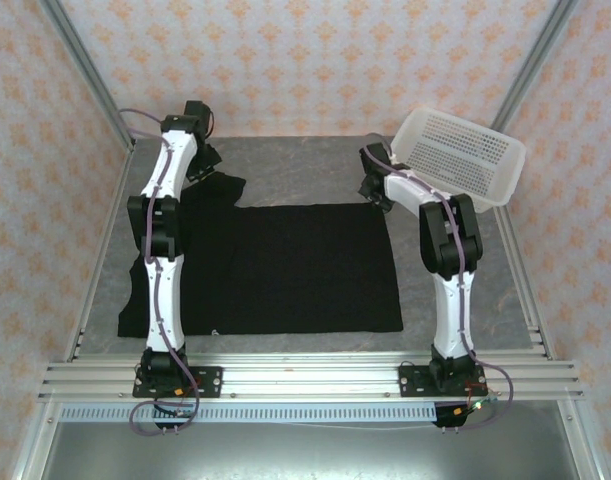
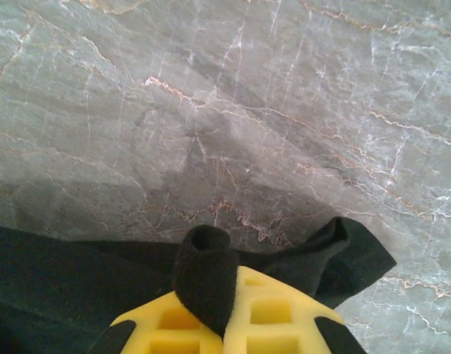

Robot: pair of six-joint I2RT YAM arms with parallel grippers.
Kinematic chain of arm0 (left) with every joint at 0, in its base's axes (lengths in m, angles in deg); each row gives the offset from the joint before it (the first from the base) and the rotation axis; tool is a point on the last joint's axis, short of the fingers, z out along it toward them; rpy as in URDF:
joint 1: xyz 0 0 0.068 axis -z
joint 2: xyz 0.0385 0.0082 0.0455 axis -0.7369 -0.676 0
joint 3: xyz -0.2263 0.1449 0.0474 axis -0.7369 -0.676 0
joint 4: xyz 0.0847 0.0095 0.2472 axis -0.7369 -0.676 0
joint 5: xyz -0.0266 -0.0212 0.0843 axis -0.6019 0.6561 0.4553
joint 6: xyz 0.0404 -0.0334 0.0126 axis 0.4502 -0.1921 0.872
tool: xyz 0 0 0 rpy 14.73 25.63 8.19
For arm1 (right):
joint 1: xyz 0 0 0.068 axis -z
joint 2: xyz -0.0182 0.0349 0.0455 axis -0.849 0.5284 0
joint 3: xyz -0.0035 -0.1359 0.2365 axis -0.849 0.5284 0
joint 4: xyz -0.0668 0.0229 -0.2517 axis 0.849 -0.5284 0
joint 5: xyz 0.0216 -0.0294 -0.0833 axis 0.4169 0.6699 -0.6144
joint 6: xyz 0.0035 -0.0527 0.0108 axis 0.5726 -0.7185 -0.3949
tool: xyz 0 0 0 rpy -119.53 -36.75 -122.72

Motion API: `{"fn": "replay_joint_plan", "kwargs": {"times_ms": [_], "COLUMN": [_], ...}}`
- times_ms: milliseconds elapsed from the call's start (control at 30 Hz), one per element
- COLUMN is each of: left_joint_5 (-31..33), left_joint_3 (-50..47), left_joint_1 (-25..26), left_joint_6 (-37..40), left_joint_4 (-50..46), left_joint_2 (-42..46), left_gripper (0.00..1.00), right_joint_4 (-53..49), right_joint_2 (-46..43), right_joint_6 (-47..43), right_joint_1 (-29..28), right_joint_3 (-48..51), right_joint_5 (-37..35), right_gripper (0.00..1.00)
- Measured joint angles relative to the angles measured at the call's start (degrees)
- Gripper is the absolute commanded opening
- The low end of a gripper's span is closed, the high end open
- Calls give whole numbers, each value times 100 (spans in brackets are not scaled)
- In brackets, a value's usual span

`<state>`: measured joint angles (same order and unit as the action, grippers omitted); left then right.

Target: Fold and stack the t-shirts

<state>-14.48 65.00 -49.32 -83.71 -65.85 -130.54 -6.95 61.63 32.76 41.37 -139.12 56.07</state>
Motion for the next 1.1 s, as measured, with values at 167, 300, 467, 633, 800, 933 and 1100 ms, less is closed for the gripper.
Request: {"fn": "replay_joint_plan", "kwargs": {"times_ms": [167, 300, 467, 633, 800, 933, 1100], "left_joint_5": [-2, -2, 0, 2, -131, -358, -605], "left_joint_3": [-2, -2, -2, -2, -103, -328, -389], "left_joint_1": [0, 0, 0, 0, 0, 0, 0], "left_joint_6": [28, 26, 28, 31, 98, 151, 168], "left_joint_4": [0, 0, 0, 0, 7, 120, 278], "left_joint_2": [0, 0, 7, 31, 138, 354, 579], "left_gripper": [0, 0, 0, 0, 0, 0, 0], "right_joint_4": [-192, -330, -577, -874, -894, -1034, -1344], "right_joint_2": [105, 131, 240, 354, 369, 367, 323], "right_joint_6": [122, 210, 205, 153, 105, 55, -17], "right_joint_1": [-61, -114, -122, -109, -111, -94, 114], "right_joint_3": [-4, 35, -140, -380, -422, -481, -586], "right_joint_5": [-33, -133, -258, -310, -356, -498, -717], "right_gripper": [51, 49, 35, 12, 0, 0, 0]}}
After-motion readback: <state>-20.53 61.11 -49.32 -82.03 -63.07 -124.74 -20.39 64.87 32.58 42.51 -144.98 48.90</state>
